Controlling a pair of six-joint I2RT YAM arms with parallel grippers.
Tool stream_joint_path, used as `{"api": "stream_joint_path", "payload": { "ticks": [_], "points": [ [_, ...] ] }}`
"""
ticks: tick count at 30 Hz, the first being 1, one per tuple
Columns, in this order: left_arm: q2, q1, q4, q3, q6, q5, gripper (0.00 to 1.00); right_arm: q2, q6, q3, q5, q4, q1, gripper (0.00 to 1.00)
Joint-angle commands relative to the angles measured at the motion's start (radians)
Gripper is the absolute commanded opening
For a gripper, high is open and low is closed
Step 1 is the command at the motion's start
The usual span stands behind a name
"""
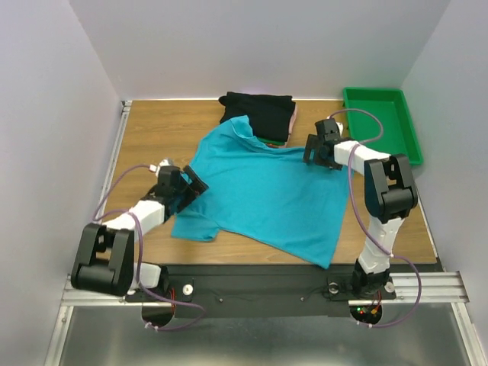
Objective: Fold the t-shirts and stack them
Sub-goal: Flatten the tshirt out
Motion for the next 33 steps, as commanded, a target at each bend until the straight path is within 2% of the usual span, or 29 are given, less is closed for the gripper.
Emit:
{"api": "stream_joint_path", "payload": {
  "ticks": [1, 5, 7, 9, 12, 15, 18, 19, 23, 28, 33],
  "points": [
    [-0.140, -0.139, -0.130, -0.114, -0.118, -0.011, 0.98, 0.084, -0.078, 0.086, -0.085, 0.000, -0.069, 1.00],
    [-0.301, -0.167, -0.218, -0.096, -0.150, -0.075, 0.98, 0.078, -0.115, 0.125, -0.083, -0.005, -0.078, 1.00],
    [-0.367, -0.167, -0.306, -0.041, -0.149, -0.187, 0.98, 0.006, -0.098, 0.099, -0.150, -0.006, -0.078, 1.00],
    [-0.395, -0.167, -0.364, 0.006, -0.138, -0.224, 0.98, -0.060, -0.081, 0.041, -0.162, -0.006, -0.080, 1.00],
    [-0.450, -0.167, -0.528, 0.087, -0.138, -0.277, 0.98, -0.271, -0.025, -0.060, -0.136, -0.008, -0.078, 1.00],
    [-0.492, -0.167, -0.613, 0.084, -0.150, -0.258, 0.98, -0.431, 0.049, -0.174, -0.111, -0.008, -0.080, 1.00],
    [-0.542, -0.168, -0.653, 0.015, -0.164, -0.189, 0.98, -0.647, 0.213, -0.356, -0.089, -0.006, -0.078, 1.00],
    [-0.567, -0.174, -0.651, -0.032, -0.182, -0.135, 0.98, -0.703, 0.239, -0.440, -0.091, -0.008, -0.078, 1.00],
    [-0.581, -0.230, -0.602, -0.118, -0.198, -0.014, 0.98, -0.926, 0.325, -0.606, -0.092, -0.006, -0.078, 1.00],
    [-0.480, -0.282, -0.613, -0.114, -0.186, 0.005, 0.98, -1.070, 0.415, -0.702, -0.036, -0.011, -0.078, 1.00],
    [-0.385, -0.345, -0.674, -0.100, -0.196, 0.009, 0.99, -1.105, 0.413, -0.740, -0.054, -0.031, -0.078, 1.00]
  ]
}}
